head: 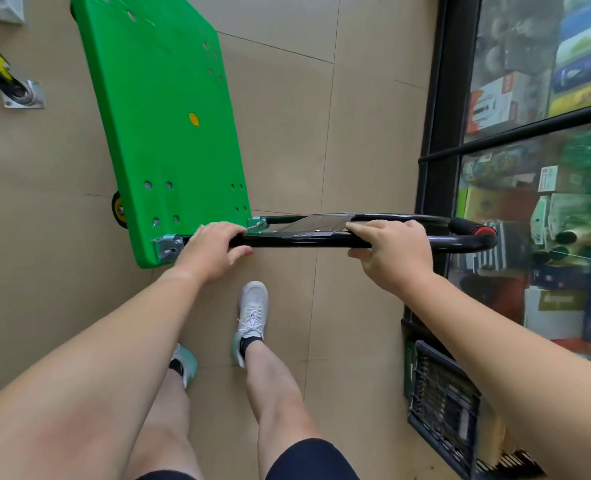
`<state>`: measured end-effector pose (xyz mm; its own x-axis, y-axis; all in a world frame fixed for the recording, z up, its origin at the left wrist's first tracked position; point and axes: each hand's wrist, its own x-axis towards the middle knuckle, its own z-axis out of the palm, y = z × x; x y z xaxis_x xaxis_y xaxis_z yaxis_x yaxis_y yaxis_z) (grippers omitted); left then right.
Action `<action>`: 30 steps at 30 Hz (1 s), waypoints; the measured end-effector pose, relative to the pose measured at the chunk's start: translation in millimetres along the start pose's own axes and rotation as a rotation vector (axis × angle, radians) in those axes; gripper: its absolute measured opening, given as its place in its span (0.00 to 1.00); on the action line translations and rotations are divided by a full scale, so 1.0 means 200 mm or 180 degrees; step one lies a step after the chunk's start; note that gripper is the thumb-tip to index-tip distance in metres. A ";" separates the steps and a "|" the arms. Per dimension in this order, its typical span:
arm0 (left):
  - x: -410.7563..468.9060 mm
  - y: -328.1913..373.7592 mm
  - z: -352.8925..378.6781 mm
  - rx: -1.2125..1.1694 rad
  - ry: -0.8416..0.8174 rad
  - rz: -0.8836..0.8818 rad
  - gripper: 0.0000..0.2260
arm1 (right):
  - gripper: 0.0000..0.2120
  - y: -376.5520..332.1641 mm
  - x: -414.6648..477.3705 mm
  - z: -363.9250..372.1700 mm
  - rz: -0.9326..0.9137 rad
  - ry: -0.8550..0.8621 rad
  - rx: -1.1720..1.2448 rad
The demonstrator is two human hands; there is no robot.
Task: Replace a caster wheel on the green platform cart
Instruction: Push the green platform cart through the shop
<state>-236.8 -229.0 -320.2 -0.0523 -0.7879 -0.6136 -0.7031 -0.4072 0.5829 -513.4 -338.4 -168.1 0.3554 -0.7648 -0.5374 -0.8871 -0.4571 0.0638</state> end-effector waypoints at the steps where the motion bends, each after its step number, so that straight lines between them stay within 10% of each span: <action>1: 0.03 -0.02 -0.01 -0.0058 -0.0117 -0.0047 0.19 | 0.21 0.02 0.00 0.02 -0.0036 0.0056 0.0046; 12: 0.12 -0.02 -0.01 -0.0898 -0.0046 -0.0709 0.16 | 0.18 0.09 0.18 0.00 -0.0117 0.0370 0.0365; 30: -0.07 -0.26 -0.09 0.0005 0.0033 -0.1263 0.20 | 0.19 -0.17 0.30 0.60 0.0307 -0.0351 0.1586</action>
<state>-187.0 -205.8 -332.2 0.2309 -0.5741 -0.7855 -0.6683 -0.6803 0.3008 -497.1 -313.8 -302.7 0.2557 -0.7281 -0.6360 -0.9564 -0.0945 -0.2763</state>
